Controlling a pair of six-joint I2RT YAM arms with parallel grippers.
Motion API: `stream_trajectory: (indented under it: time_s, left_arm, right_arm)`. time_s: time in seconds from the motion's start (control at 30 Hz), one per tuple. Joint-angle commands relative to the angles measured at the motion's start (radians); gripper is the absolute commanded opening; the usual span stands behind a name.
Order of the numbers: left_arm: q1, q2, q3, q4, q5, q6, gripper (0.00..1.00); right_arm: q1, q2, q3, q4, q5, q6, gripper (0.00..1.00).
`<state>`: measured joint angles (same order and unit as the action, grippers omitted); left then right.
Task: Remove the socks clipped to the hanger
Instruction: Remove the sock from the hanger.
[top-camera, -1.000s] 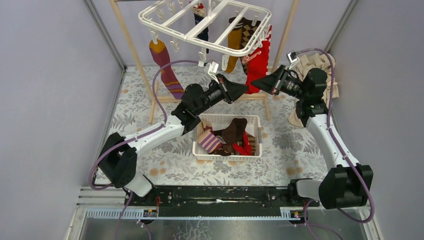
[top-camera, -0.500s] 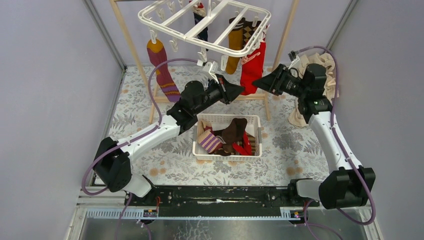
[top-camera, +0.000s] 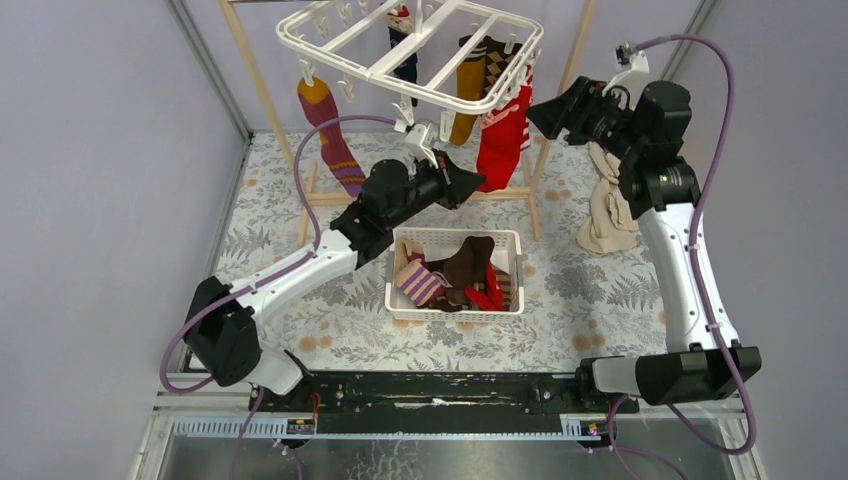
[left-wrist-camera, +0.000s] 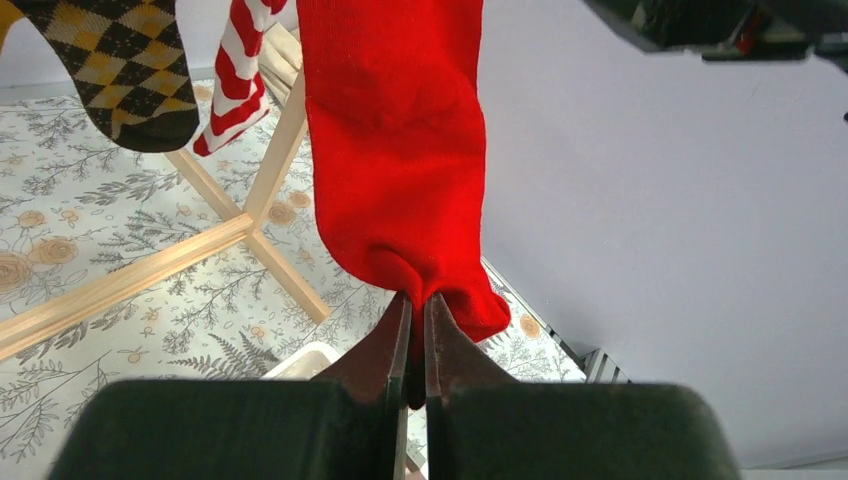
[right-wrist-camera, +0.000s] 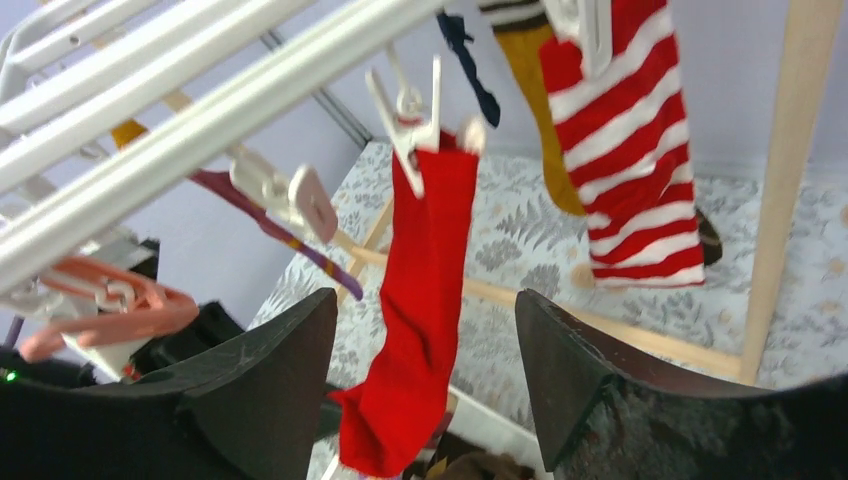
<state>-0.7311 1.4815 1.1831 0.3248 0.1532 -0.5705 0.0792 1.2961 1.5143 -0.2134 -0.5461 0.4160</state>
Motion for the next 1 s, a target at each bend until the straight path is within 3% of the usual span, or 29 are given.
stream_trajectory:
  time_s: [0.0,0.17,0.97]
  left_arm:
    - [-0.001,-0.037,0.037,-0.015,-0.014,0.038,0.00]
    - [0.000,-0.043,0.038,-0.028,-0.015,0.050,0.00]
    - [0.002,-0.044,0.063,-0.080,-0.023,0.080,0.00]
  right_arm:
    - [-0.001,0.074,0.113,0.023,0.072,-0.052,0.74]
    - [-0.002,0.145,0.194,0.070,0.042,-0.041,0.67]
    - [-0.001,0.228,0.243,0.287,-0.078,0.028,0.74]
